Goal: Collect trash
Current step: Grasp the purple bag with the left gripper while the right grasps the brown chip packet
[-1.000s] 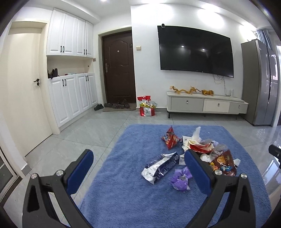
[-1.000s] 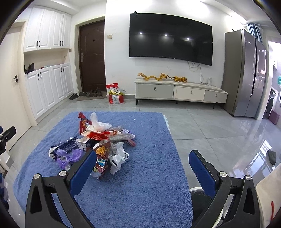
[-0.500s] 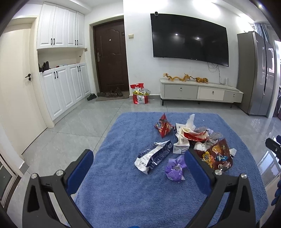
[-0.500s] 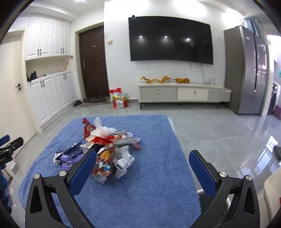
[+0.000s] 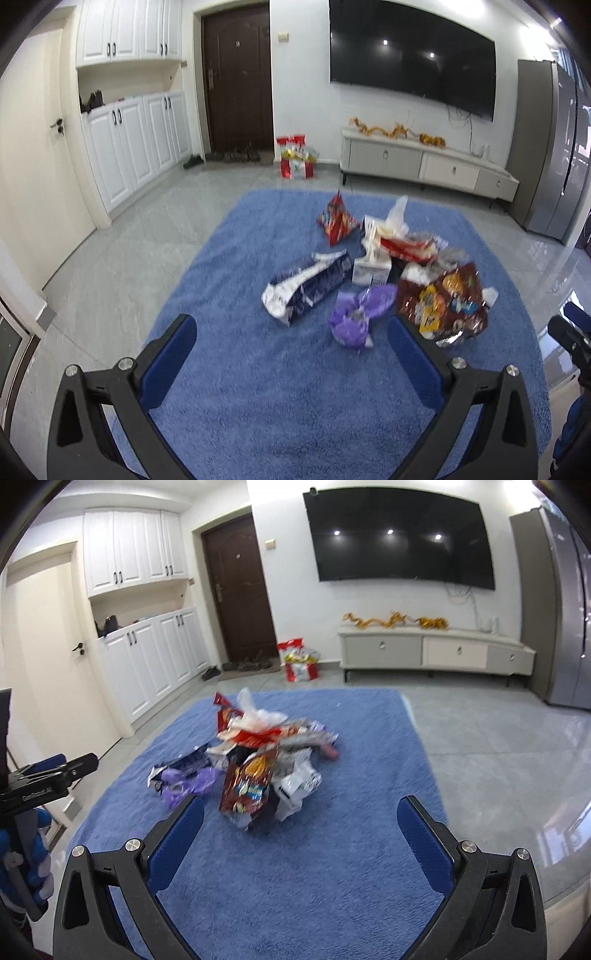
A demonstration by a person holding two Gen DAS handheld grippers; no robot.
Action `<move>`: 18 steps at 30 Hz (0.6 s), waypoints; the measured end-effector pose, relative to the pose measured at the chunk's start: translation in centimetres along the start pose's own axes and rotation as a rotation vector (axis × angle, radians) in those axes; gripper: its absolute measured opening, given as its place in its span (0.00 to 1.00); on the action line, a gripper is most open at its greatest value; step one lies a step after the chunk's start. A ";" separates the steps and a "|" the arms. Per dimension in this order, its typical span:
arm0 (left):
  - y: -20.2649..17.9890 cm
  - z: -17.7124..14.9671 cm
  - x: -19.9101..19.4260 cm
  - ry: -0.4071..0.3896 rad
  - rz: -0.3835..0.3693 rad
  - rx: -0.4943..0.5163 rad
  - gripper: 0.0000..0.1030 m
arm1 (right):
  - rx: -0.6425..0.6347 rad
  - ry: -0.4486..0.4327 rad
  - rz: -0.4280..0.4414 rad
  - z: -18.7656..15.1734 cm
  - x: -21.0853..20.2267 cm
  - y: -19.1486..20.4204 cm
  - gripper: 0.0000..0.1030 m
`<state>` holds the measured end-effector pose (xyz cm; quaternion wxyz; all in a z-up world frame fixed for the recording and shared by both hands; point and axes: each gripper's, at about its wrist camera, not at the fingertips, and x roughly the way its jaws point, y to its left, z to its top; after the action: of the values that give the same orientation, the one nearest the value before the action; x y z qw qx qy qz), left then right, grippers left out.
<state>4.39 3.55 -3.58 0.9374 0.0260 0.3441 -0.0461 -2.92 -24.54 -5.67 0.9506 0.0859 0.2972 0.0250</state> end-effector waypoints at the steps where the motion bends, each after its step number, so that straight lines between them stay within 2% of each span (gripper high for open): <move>1: 0.1 -0.1 0.4 0.014 -0.001 0.003 1.00 | 0.000 0.011 0.010 -0.1 0.4 0.0 0.91; 5: 0.1 -0.2 1.8 0.051 -0.028 0.002 1.00 | -0.010 0.043 0.046 -0.1 1.9 0.1 0.81; 10: -0.9 0.3 4.7 0.105 -0.098 0.003 0.97 | -0.038 0.066 0.112 1.2 4.2 1.0 0.69; 14: -2.2 0.7 7.5 0.160 -0.150 0.021 0.74 | -0.071 0.091 0.149 2.9 7.1 1.9 0.59; 18: -2.9 0.8 10.0 0.206 -0.180 0.017 0.67 | -0.069 0.143 0.173 4.1 10.2 2.0 0.49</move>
<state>12.21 -0.11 -9.51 0.8889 0.0074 0.4392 -0.1301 7.78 -22.16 -7.74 0.9236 0.0764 0.3549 0.1232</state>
